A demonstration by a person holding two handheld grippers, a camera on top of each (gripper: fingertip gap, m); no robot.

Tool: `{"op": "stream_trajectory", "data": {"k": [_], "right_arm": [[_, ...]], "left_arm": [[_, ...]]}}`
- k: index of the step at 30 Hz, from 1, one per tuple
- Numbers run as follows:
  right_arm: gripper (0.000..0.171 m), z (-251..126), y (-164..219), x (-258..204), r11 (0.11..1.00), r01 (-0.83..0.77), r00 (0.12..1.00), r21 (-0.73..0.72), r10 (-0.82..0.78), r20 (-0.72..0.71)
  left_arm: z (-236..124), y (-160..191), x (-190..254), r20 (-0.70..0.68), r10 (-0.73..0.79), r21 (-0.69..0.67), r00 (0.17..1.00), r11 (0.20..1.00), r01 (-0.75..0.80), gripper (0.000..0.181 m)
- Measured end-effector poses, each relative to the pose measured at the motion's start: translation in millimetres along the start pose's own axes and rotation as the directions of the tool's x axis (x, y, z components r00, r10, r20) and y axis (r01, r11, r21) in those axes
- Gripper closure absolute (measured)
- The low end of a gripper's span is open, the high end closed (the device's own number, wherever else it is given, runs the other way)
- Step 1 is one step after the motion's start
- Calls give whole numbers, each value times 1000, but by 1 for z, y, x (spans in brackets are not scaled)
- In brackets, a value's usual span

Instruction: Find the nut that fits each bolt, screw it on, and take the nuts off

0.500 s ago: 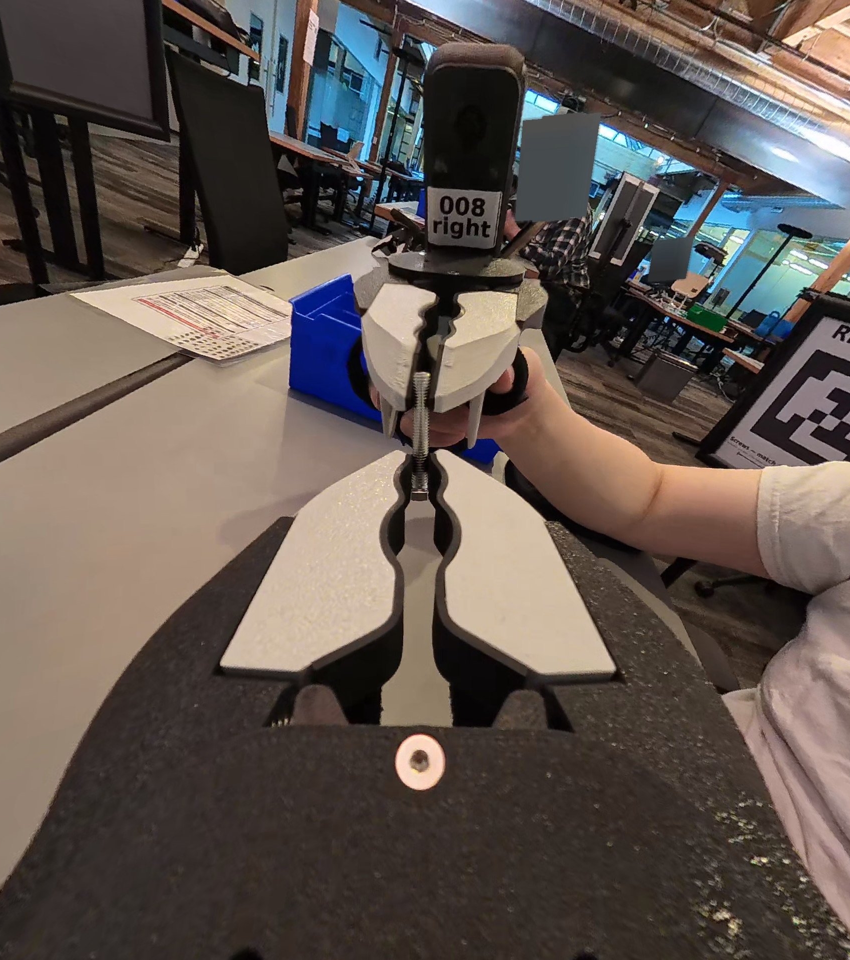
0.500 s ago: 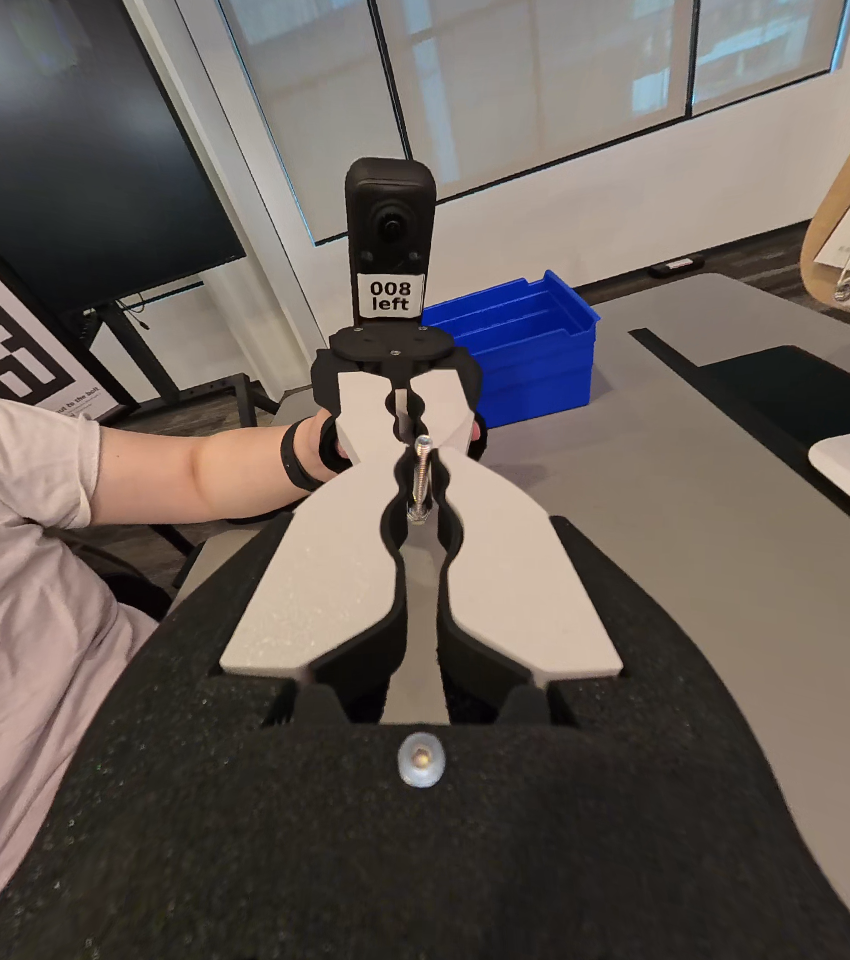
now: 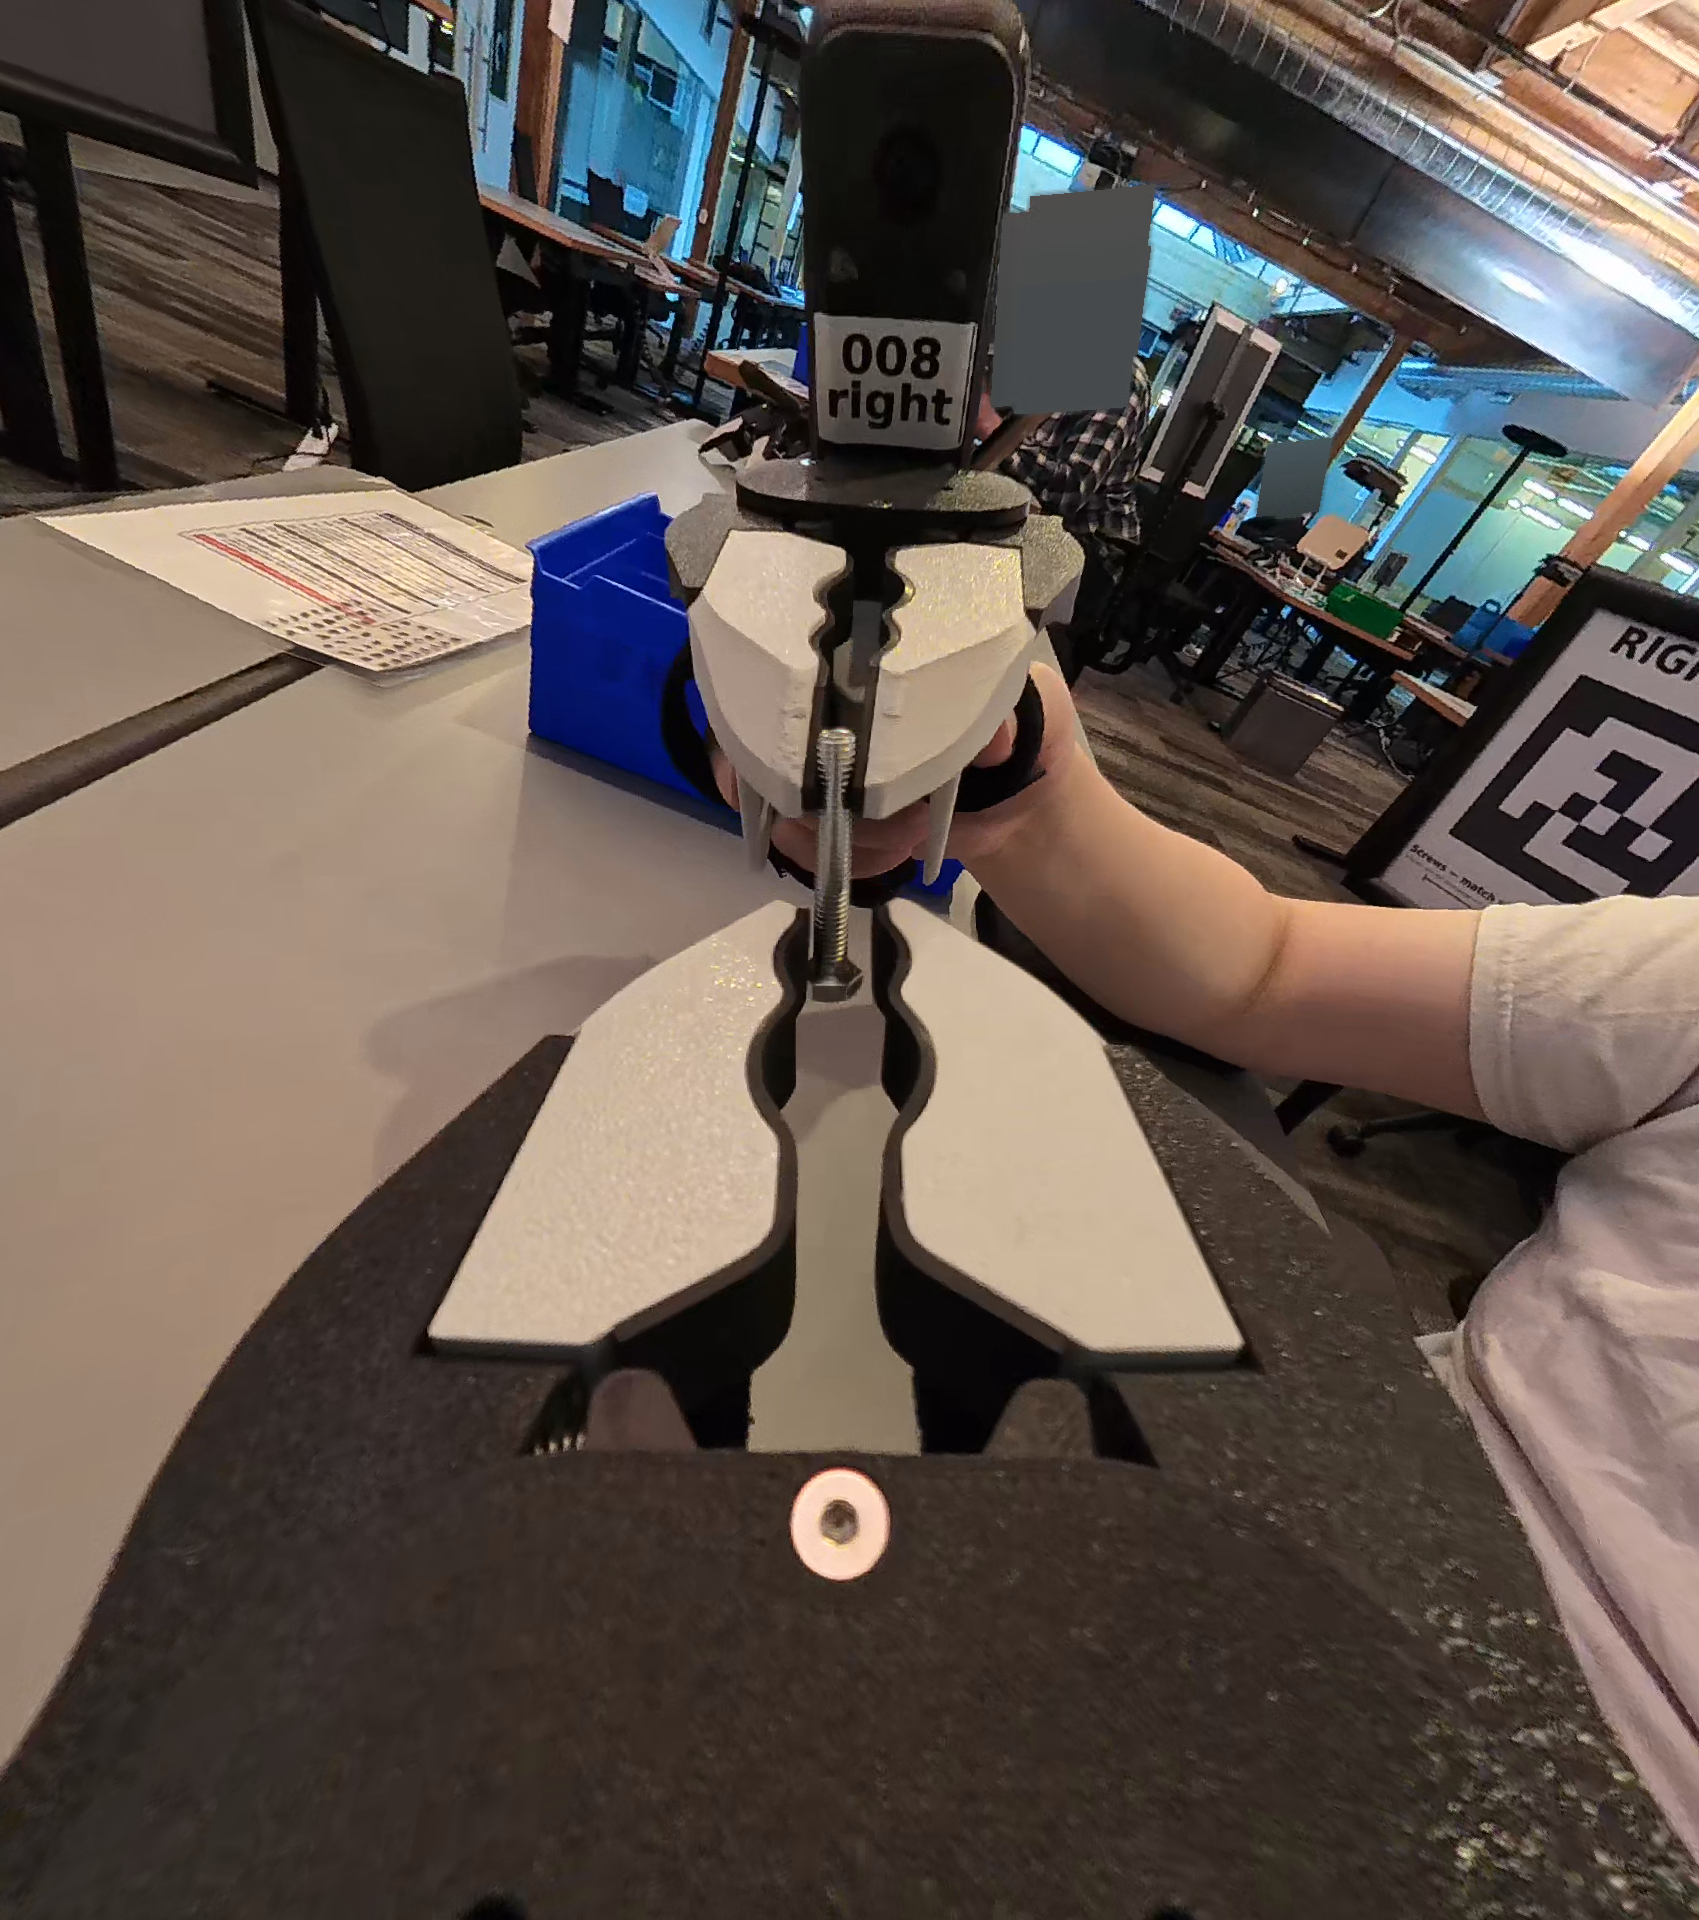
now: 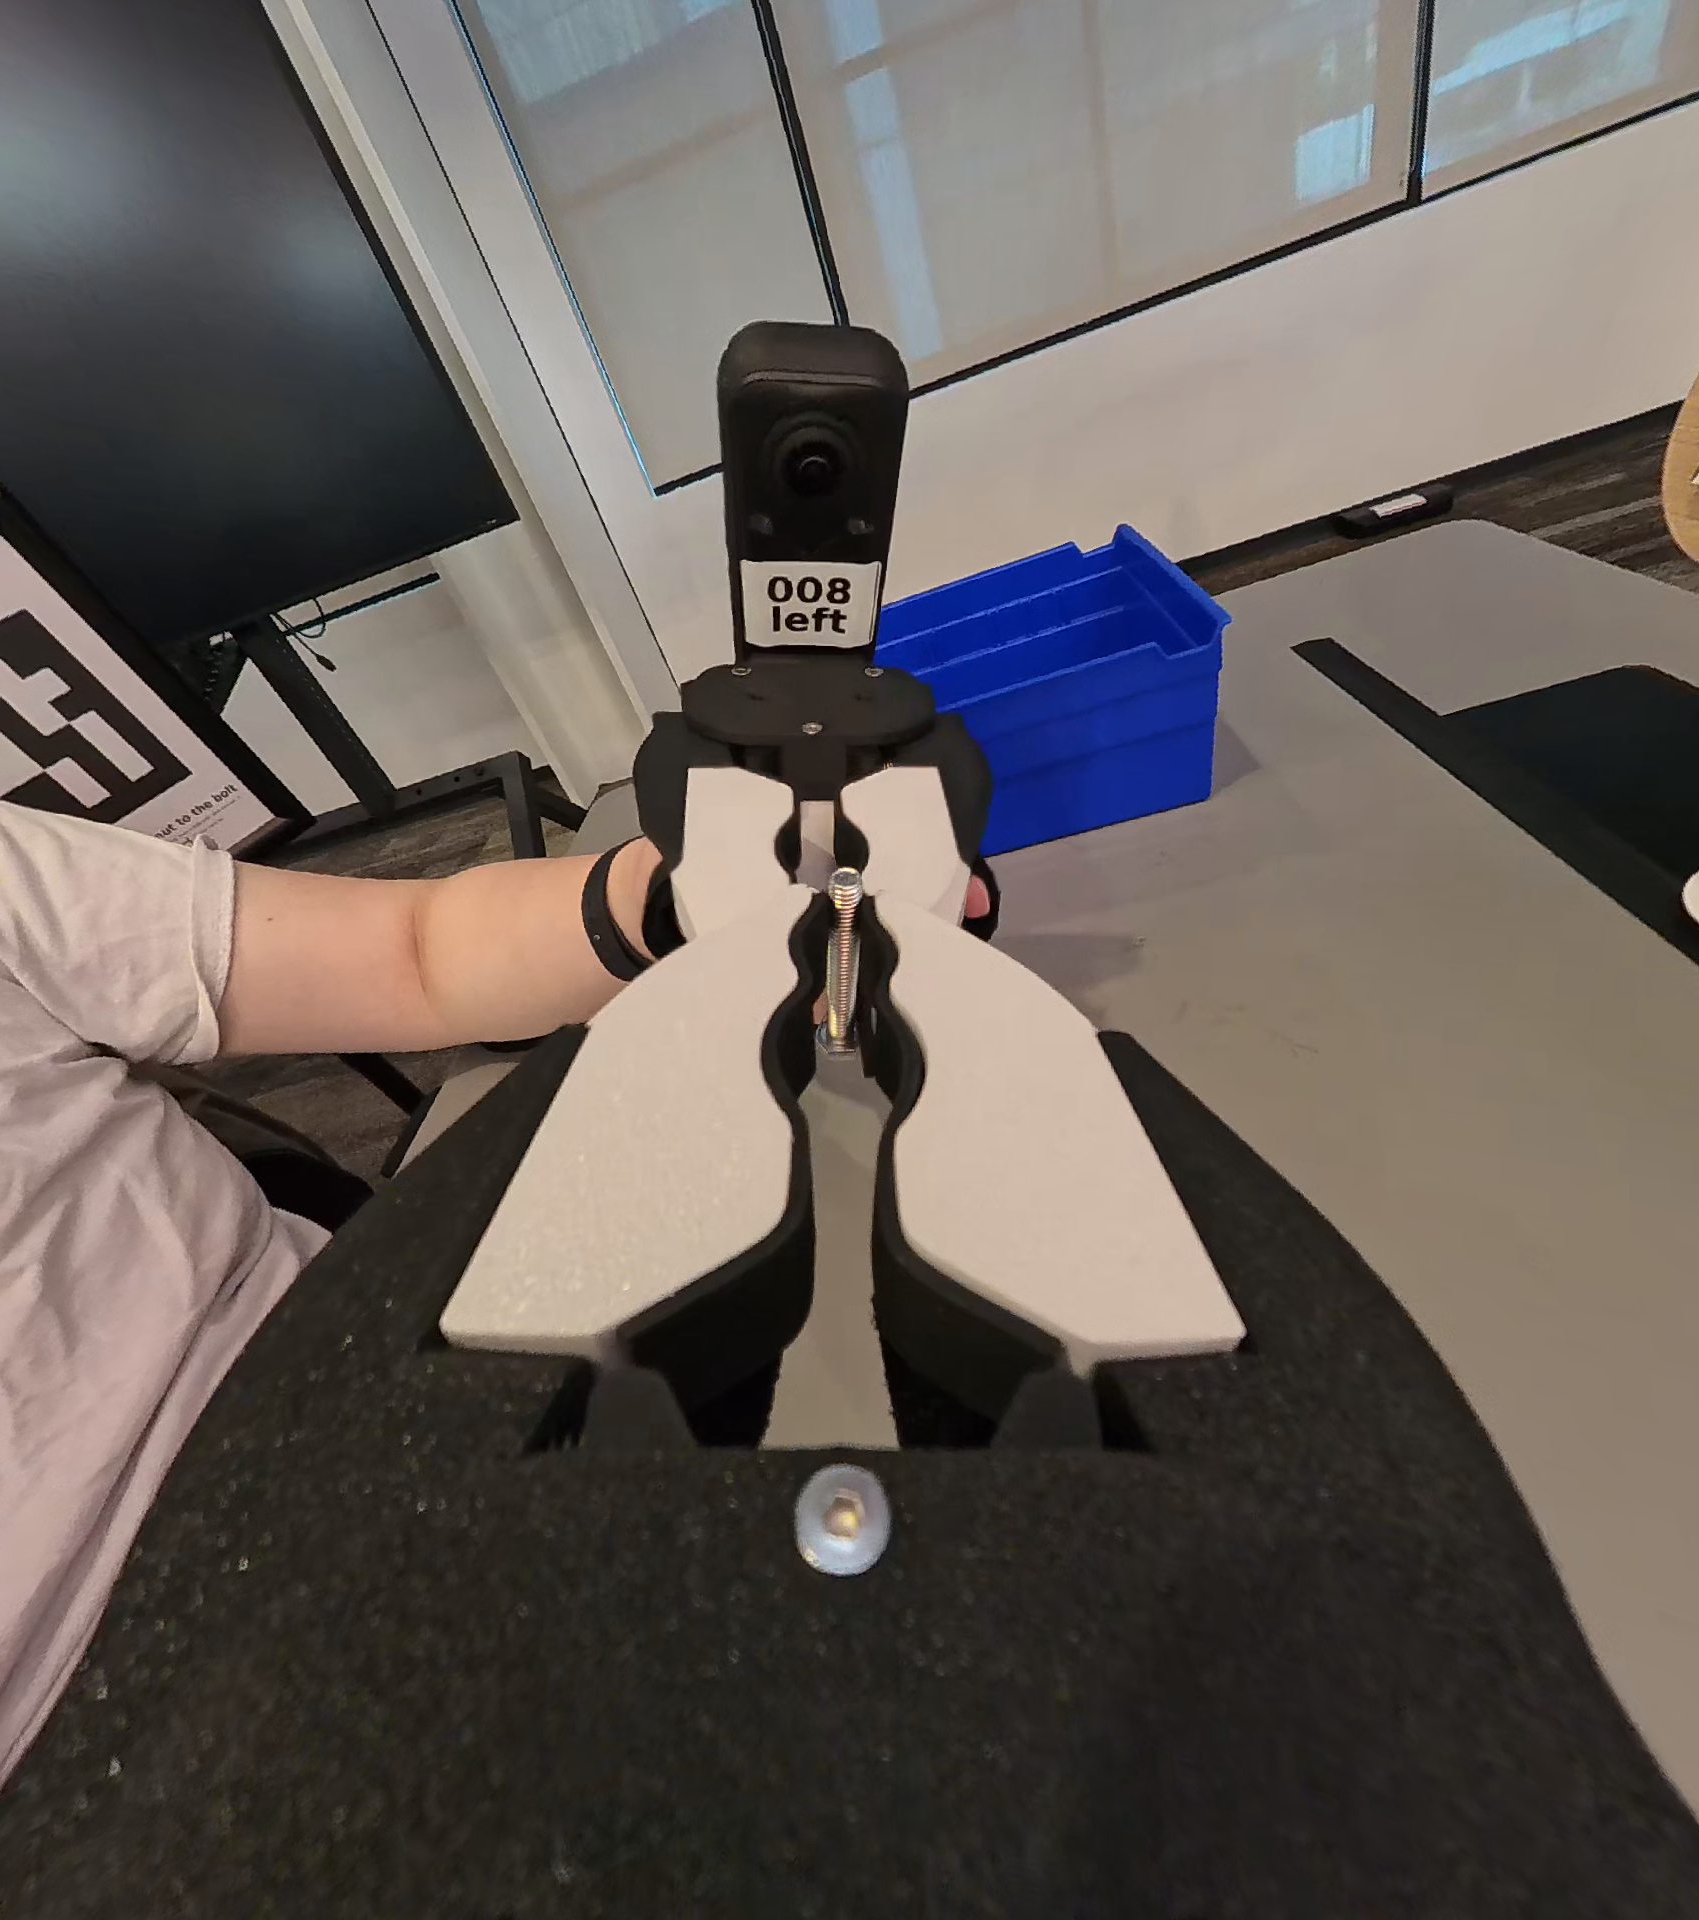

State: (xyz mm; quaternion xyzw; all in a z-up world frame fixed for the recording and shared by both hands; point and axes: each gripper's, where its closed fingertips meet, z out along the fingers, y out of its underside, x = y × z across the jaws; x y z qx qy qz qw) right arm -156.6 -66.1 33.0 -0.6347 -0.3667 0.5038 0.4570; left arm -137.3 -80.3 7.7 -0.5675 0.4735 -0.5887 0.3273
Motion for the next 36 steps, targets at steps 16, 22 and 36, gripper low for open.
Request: {"op": "stream_trajectory", "data": {"k": [16,22,36], "right_arm": [[166,5,17,11,993,-101,995,-59,102,3],[166,6,21,15,989,-131,991,-66,132,0],[166,5,19,15,989,-143,989,-40,144,26]], "left_arm": [[-1,17,-9,6,-141,-107,990,984,140,176],[0,20,-12,1,-179,-108,984,978,178,176],[1,17,-12,7,-146,-75,989,986,146,177]]}}
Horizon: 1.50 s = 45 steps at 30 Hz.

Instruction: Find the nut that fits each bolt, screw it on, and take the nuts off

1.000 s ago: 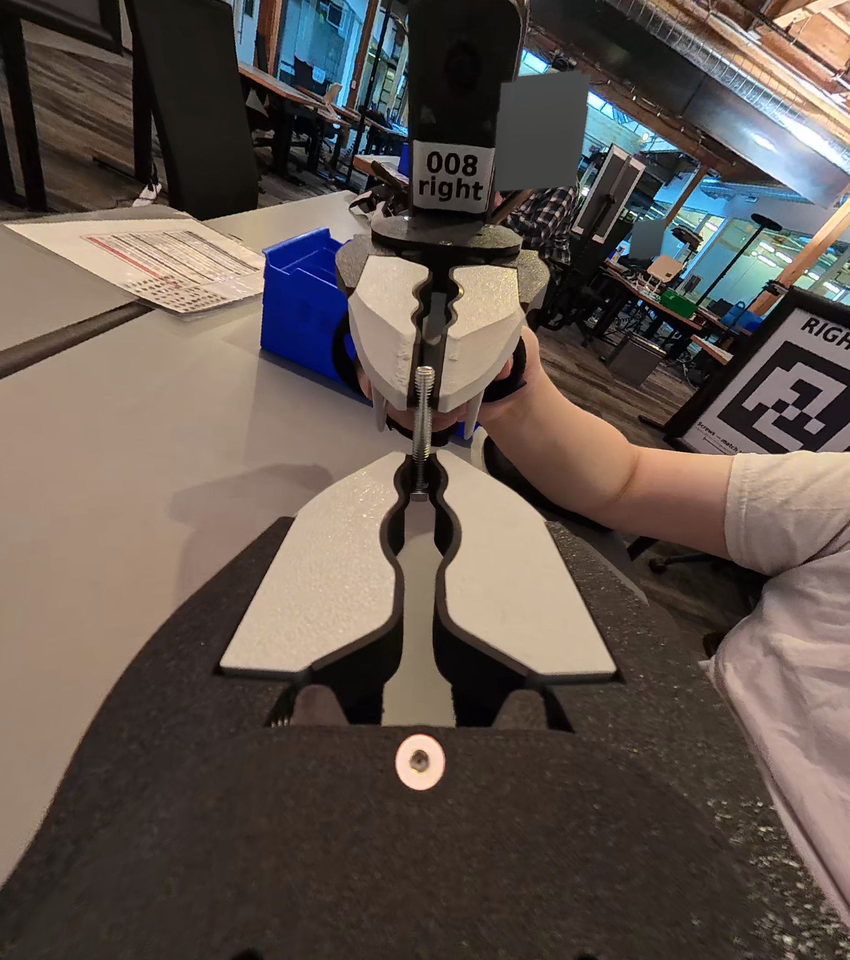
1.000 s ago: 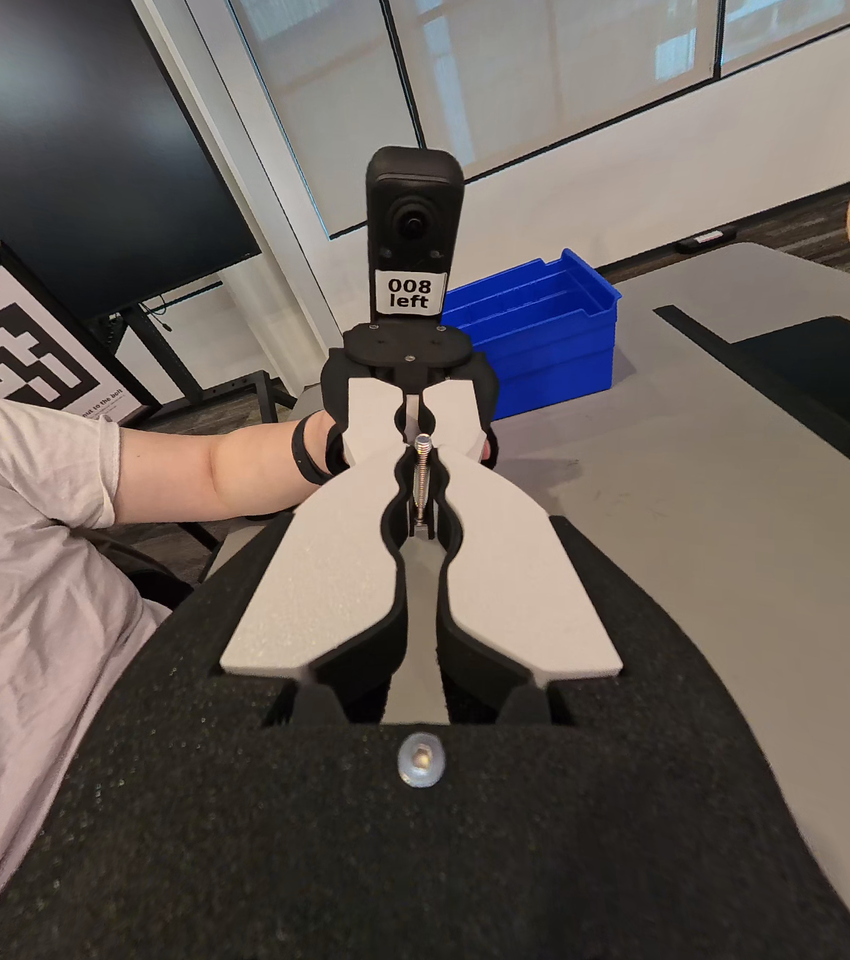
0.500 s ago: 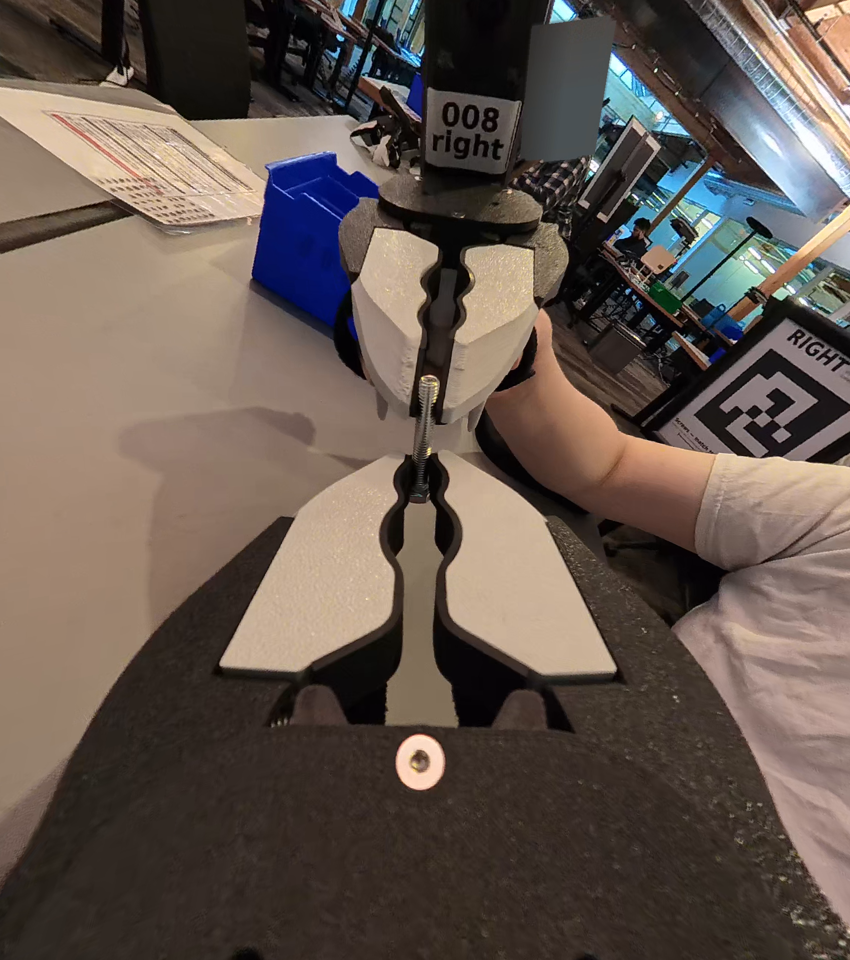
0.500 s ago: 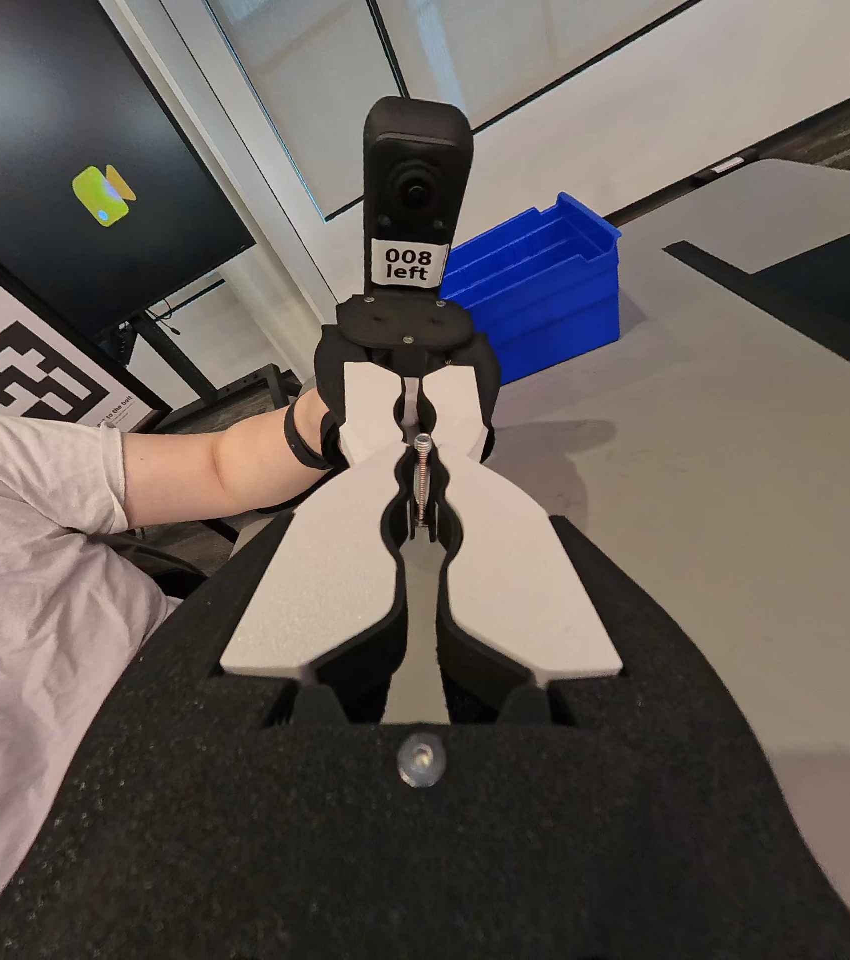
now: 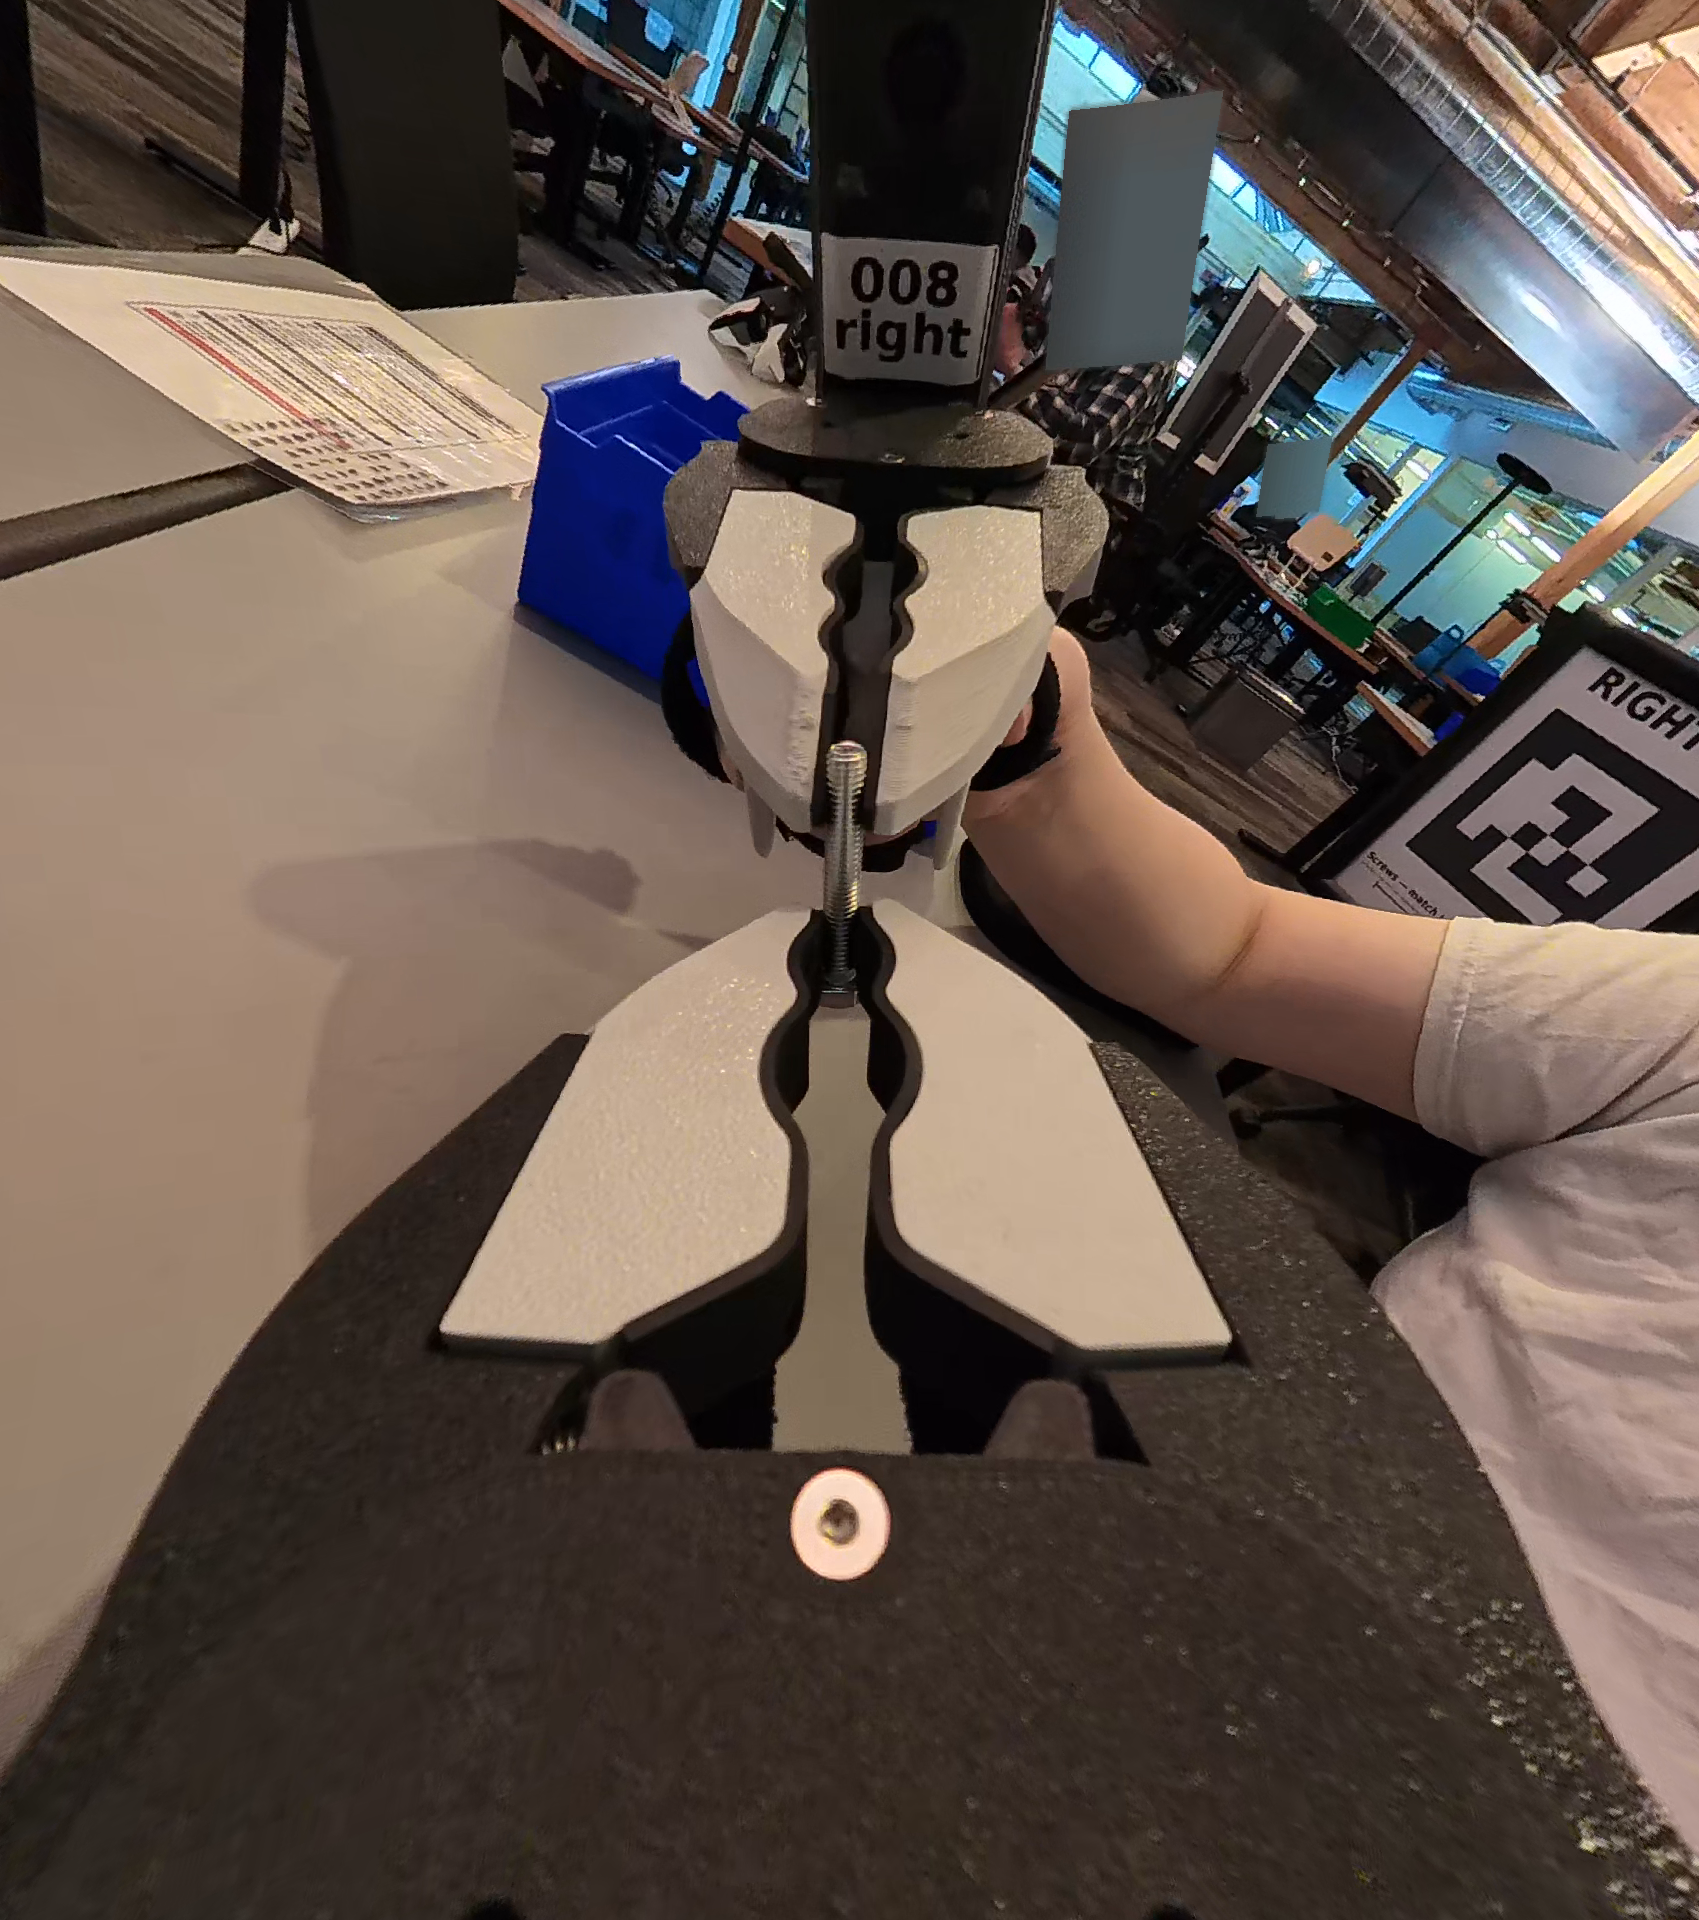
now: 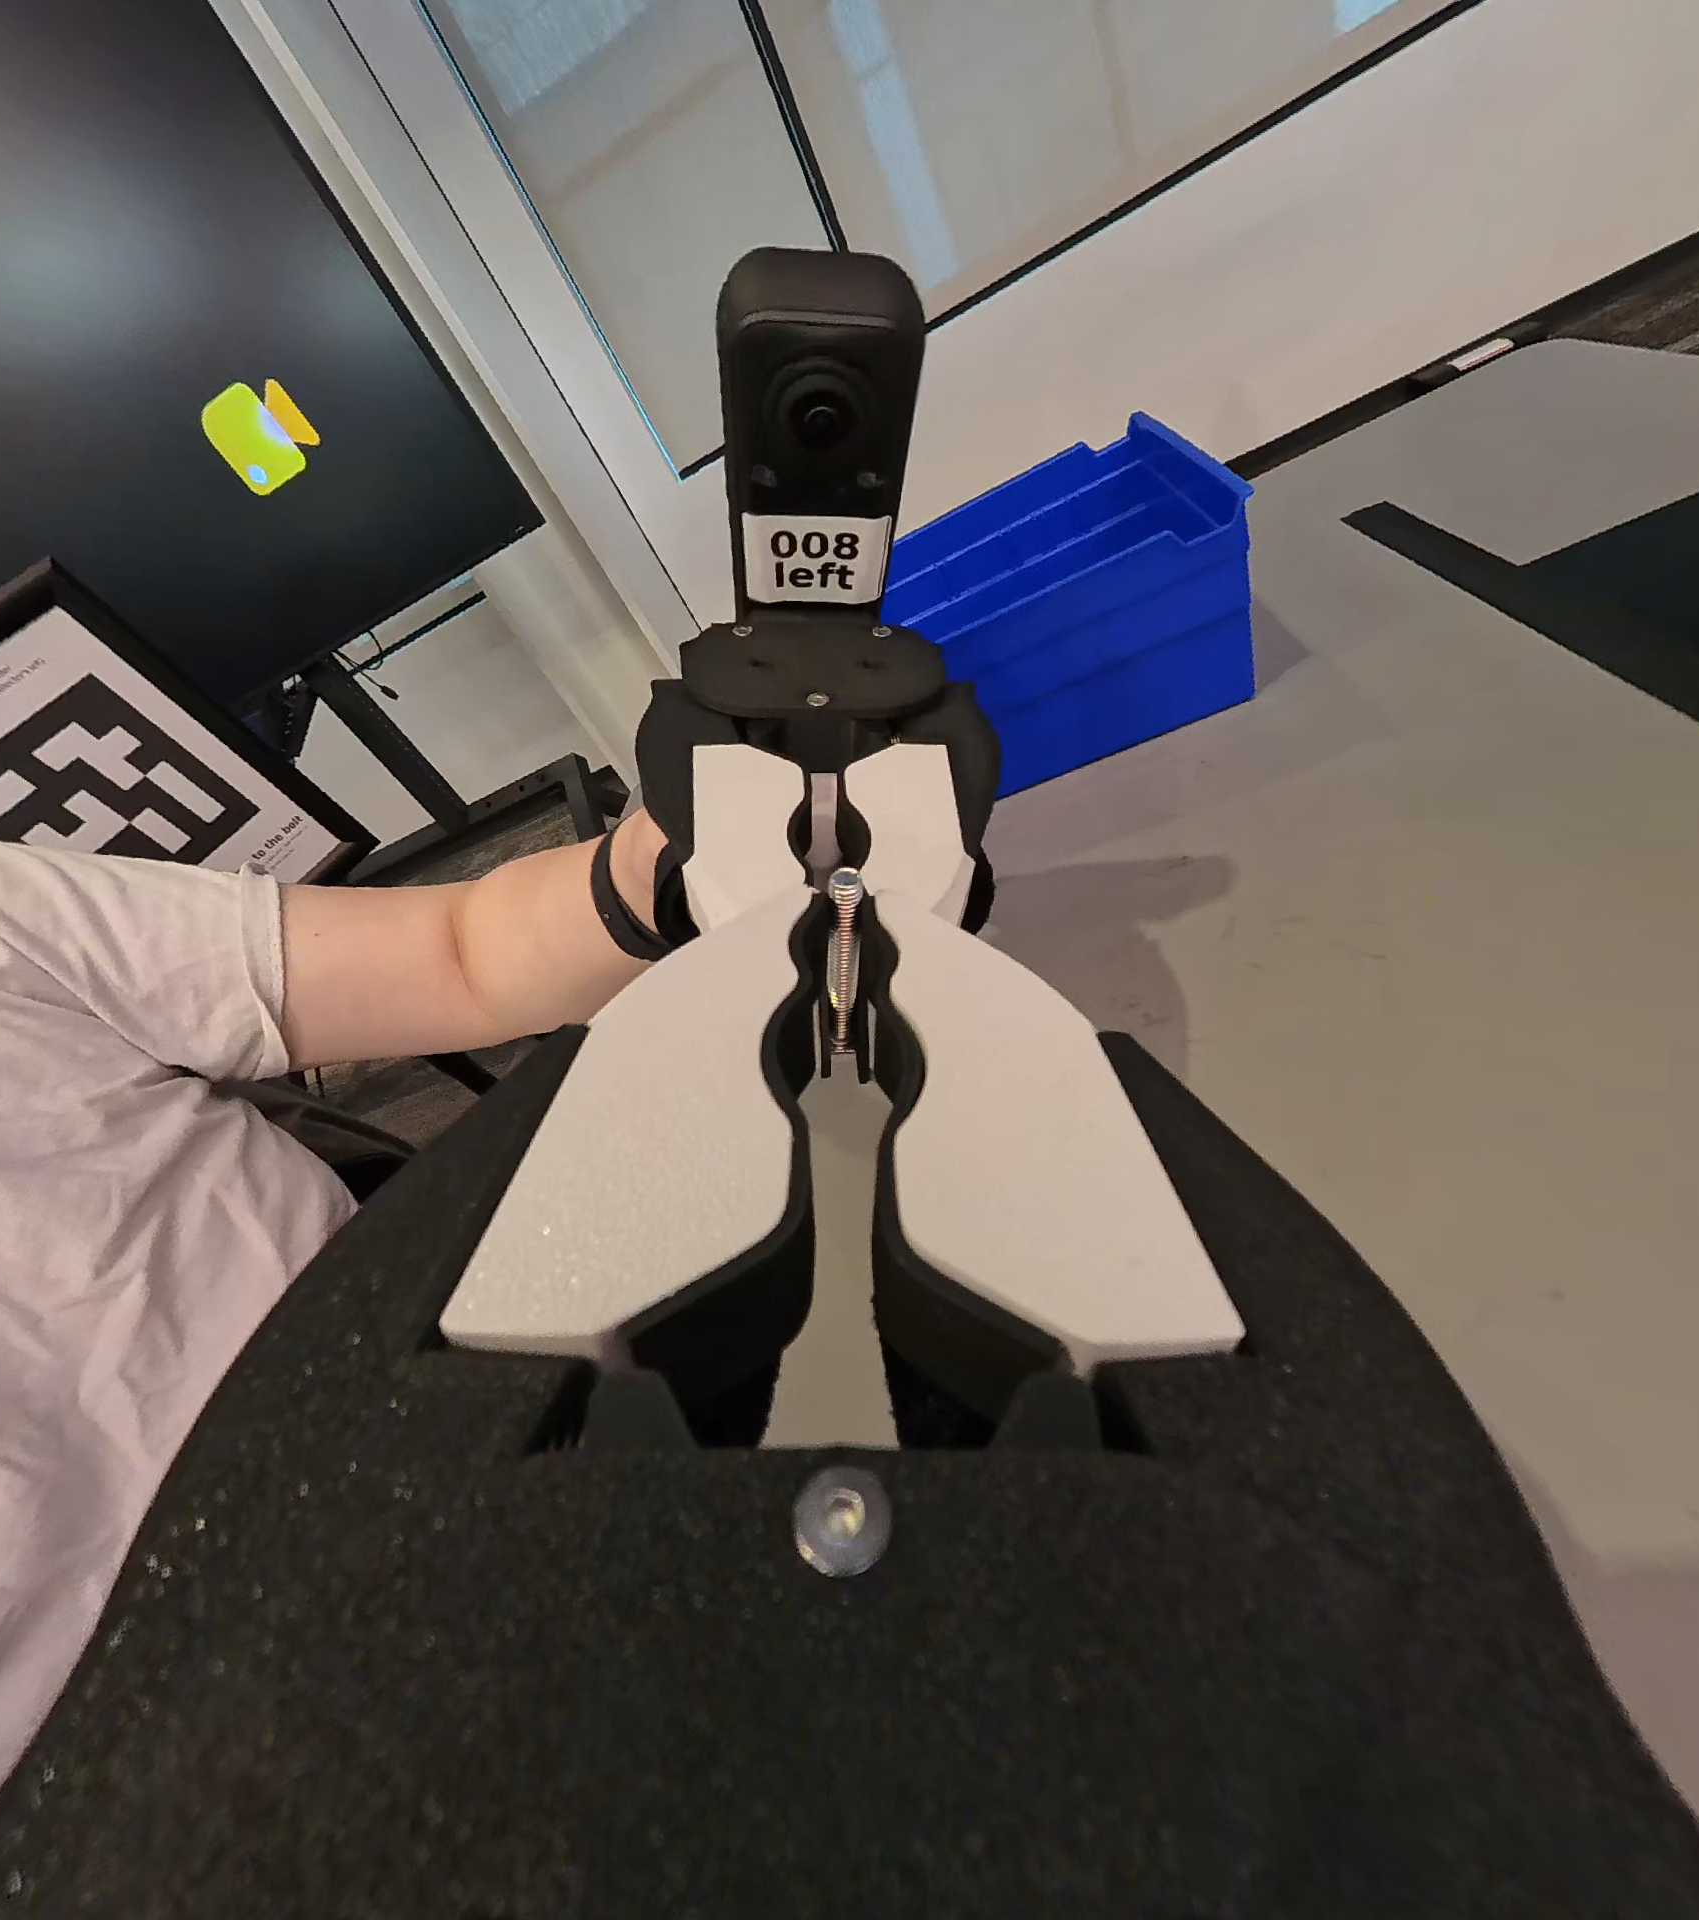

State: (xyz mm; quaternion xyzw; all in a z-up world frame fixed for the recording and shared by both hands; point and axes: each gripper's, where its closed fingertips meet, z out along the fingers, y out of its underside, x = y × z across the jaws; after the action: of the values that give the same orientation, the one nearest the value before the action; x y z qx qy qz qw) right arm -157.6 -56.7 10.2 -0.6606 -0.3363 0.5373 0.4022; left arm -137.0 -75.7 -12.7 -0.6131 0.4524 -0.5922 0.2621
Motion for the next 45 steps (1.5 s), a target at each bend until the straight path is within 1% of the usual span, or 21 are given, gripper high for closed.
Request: {"op": "stream_trajectory", "data": {"k": [2,7,11,13,16,18,21,23,25,27,30,31,34,36,38,40,44,45], "right_arm": [[166,0,0,-1,1000,8,1000,2,-8,3],[166,-1,-2,-8,997,80,996,7,-80,25],[166,-1,-3,-15,987,160,986,9,-160,40],[165,-2,-3,-18,987,163,985,12,-163,60],[165,-2,-3,-22,985,170,982,21,-171,84],[163,-2,-4,-22,982,187,979,19,-188,74],[154,-5,-8,-24,973,228,972,29,-229,54],[154,-10,-11,-21,965,261,965,39,-262,27],[156,-14,-2,-6,957,288,957,-16,-289,-29],[156,-14,24,20,938,304,941,-167,-323,-99],[159,-3,71,42,871,316,924,-375,-373,-88],[162,2,83,46,844,328,916,-424,-395,-76],[163,11,108,62,753,349,875,-558,-474,-92],[163,13,118,72,726,319,865,-610,-486,-126],[162,15,125,77,729,275,879,-627,-455,-143],[160,17,129,81,723,265,878,-638,-454,-150],[159,18,132,76,677,331,864,-658,-497,-77],[159,17,133,76,652,363,852,-666,-521,-45]], "left_arm": [[0,0,0,11,23,2,1000,1000,-23,176],[0,-2,3,60,149,-4,987,989,-149,177],[0,-3,5,110,275,-17,955,961,-275,177],[0,-3,6,138,332,-22,933,943,-332,177],[-1,-5,7,166,387,-25,907,921,-388,177],[-2,-5,6,184,414,-31,892,909,-416,177],[-6,-5,0,226,451,-64,863,891,-449,177],[-12,-7,-4,234,443,-60,865,895,-442,177],[-23,-12,-13,268,433,-54,861,899,-435,177],[-33,-15,-21,299,429,-58,852,900,-433,177],[-47,-21,-26,327,422,-50,845,901,-431,177],[-51,-23,-28,336,423,-50,841,900,-433,177],[-60,-27,-32,365,435,-66,823,894,-443,177],[-64,-29,-34,379,436,-72,816,893,-444,177],[-67,-30,-35,386,436,-75,813,893,-443,177],[-69,-30,-37,393,436,-80,810,893,-442,177],[-70,-30,-36,380,438,-88,815,894,-440,177],[-71,-30,-36,378,442,-90,813,892,-443,177]]}}
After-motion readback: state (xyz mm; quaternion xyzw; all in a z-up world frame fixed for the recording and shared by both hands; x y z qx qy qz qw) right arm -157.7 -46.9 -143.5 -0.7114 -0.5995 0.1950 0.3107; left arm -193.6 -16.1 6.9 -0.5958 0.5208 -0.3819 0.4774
